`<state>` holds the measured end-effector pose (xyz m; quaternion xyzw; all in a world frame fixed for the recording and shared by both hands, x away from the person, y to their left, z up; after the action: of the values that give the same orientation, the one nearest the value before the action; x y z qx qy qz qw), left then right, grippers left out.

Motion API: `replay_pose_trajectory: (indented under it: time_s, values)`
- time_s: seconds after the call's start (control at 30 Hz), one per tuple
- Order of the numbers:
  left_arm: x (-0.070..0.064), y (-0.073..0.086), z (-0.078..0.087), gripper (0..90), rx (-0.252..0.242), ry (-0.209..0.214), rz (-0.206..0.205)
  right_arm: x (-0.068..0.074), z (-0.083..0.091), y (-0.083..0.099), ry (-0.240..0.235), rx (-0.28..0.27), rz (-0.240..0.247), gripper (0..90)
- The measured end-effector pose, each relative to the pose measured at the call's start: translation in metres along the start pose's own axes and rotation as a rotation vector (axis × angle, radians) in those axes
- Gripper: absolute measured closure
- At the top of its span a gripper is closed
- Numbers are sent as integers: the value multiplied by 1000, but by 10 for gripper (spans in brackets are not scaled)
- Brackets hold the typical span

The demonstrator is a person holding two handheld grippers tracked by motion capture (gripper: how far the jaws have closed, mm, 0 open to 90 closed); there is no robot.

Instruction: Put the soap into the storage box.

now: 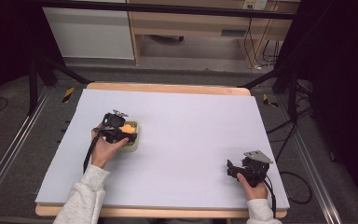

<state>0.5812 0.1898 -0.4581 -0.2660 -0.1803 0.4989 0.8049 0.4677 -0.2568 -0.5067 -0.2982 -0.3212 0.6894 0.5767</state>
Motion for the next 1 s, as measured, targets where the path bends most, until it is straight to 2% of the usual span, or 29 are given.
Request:
replay_pose_trajectory:
  time_s: [0.2, 0.4, 0.57, 0.63, 0.8, 1.0]
  values:
    - [-1, -4, 11, 171, -49, 0, 3, 0, 0, 0, 0, -2, -2, 42]
    - [-7, -5, 23, 180, -109, 17, 2, -1, 0, 0, 3, -7, -4, 42]
    - [-14, -3, 28, 198, -150, 15, -24, -1, 0, 0, 2, -7, -9, 42]
    - [-16, -2, 29, 208, -164, 19, -21, -1, 0, 0, 2, -7, -9, 42]
    - [-23, 5, 39, 244, -210, 52, -22, -2, 0, 0, 2, -11, -11, 42]
    - [-26, 14, 43, 240, -239, 63, -23, -2, 1, 0, -2, -8, -16, 42]
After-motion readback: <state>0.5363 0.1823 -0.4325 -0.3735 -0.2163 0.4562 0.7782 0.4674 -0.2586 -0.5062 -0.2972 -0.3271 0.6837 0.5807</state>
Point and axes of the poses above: each handheld gripper's, and its own axes: z roughly backward along the jaws, y roughly out of its underside, x roughly to its left, the point moved 3 cm from there along -z, roughly forward along the jaws, and after that the axes turned 1 degree about x, right-handed, at the moved point
